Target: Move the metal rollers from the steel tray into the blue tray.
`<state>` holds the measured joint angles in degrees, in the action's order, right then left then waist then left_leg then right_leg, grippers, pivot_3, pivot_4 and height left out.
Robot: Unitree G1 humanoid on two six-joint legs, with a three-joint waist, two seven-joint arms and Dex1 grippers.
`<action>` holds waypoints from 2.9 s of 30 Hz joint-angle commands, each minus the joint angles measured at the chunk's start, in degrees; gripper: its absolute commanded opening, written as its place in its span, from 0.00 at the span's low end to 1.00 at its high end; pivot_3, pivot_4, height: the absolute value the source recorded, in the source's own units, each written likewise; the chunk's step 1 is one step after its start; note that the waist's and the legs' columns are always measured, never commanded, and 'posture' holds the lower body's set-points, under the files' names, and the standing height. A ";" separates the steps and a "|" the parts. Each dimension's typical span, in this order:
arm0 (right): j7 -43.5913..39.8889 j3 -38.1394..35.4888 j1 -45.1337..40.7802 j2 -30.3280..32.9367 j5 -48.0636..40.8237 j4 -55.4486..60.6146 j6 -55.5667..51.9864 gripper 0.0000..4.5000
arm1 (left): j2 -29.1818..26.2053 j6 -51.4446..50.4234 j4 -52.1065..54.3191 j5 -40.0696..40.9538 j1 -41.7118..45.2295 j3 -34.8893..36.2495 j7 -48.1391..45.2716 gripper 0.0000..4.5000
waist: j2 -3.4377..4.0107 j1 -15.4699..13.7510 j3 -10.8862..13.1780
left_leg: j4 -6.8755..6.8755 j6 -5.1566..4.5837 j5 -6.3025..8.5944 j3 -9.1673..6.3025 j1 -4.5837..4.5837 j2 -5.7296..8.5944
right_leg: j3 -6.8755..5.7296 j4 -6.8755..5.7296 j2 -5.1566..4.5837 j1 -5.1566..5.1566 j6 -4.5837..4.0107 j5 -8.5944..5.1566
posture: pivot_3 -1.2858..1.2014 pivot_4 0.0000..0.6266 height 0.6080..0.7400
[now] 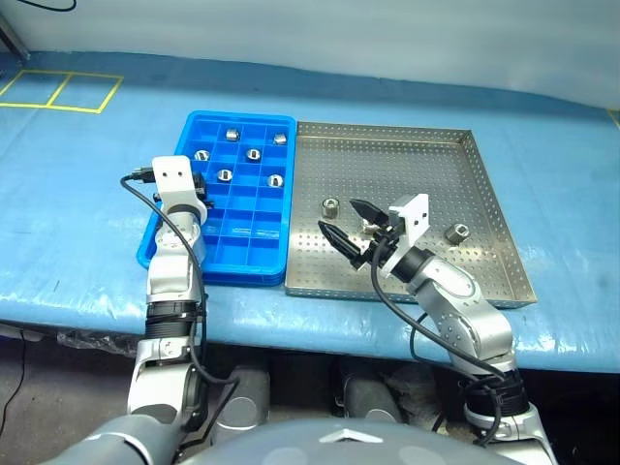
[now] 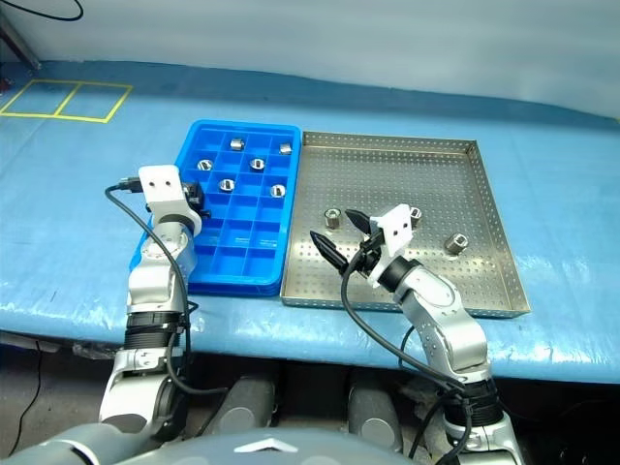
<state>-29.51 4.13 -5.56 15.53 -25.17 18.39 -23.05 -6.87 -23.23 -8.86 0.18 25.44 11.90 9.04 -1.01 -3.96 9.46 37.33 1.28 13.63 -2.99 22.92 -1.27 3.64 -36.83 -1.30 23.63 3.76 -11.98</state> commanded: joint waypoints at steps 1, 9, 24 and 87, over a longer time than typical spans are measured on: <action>0.33 -1.06 -0.41 -0.12 0.08 2.09 1.43 1.00 | 0.98 -0.51 2.20 0.71 -0.58 1.10 1.73 0.50 | 0.00 0.03 0.00 | 0.00 0.00 0.00 0.00 0.00 0.00 | 0.00 0.00 0.00 0.00 -0.01 0.00 | 0.59 0.24 1.00; 1.30 -1.32 -0.42 -0.21 0.73 2.04 1.76 1.00 | 0.86 4.75 5.34 5.68 1.41 -3.03 -9.01 0.90 | 0.00 1.09 0.00 | 0.00 0.03 -0.02 0.00 -0.03 -0.01 | 0.00 -0.04 0.02 0.00 0.01 -0.01 | 0.58 0.24 1.00; 7.47 -4.41 9.65 -0.81 1.67 10.45 2.54 1.00 | 2.98 0.98 -9.45 4.04 11.16 -17.86 -23.76 0.90 | 0.02 5.80 -0.01 | 0.07 -0.10 0.05 0.10 -0.01 0.08 | 0.15 -0.01 -0.06 -0.01 0.28 -0.15 | 0.48 0.24 1.00; -2.25 2.77 -5.24 -2.57 1.72 -6.46 2.83 1.00 | 15.60 -0.77 33.02 -3.37 -20.56 -14.03 7.01 0.38 | 0.16 -0.54 -0.51 | 0.05 -0.24 0.11 0.10 -0.09 0.15 | 0.27 0.05 -0.09 -0.06 0.13 -0.04 | 0.66 0.24 1.00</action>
<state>-30.73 6.91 -9.94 13.21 -23.11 11.56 -20.62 3.37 -22.92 20.24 -2.83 6.82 0.04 15.02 -0.86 -4.50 8.95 37.38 1.03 13.75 -2.89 22.85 -1.12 3.90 -36.78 -1.40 23.58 3.89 -12.02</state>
